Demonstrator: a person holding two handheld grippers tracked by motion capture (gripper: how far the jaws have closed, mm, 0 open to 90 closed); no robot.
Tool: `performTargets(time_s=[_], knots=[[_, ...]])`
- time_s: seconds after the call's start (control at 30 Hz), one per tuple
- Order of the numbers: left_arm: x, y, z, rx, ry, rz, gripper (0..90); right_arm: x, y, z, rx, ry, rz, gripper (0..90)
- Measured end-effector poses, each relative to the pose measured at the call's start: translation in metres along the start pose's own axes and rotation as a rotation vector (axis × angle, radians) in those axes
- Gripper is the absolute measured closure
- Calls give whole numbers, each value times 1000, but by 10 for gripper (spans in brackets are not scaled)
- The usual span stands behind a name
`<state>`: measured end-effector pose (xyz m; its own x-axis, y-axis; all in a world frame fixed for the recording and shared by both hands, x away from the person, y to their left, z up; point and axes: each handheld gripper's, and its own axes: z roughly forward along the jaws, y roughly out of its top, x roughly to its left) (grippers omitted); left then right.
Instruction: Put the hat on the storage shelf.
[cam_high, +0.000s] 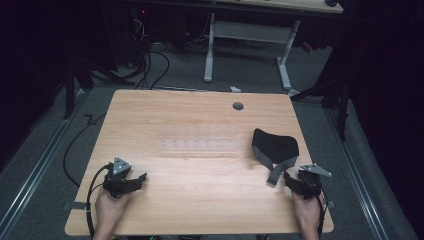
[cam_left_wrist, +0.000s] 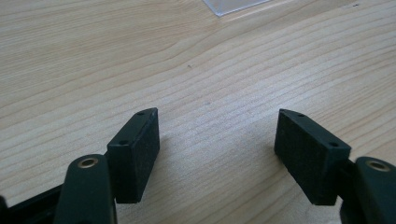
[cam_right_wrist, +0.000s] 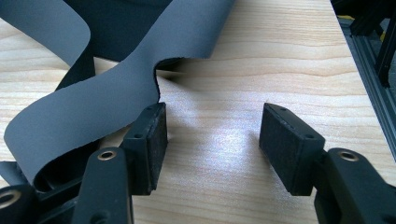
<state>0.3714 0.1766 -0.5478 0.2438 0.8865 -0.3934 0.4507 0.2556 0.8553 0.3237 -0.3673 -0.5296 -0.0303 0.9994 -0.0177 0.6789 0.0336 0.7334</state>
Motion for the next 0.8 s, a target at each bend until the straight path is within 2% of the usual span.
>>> performTargets(time_s=[0.43,0.67,0.8], knots=[[0,0,0,3,1,2,315,0,0,0,-1,-2,-1,431],[0,0,0,4,0,3,315,-3,-2,-5,0,-3,30,450],[0,0,0,4,1,2,314,-5,-6,-12,-18,8,50,475]])
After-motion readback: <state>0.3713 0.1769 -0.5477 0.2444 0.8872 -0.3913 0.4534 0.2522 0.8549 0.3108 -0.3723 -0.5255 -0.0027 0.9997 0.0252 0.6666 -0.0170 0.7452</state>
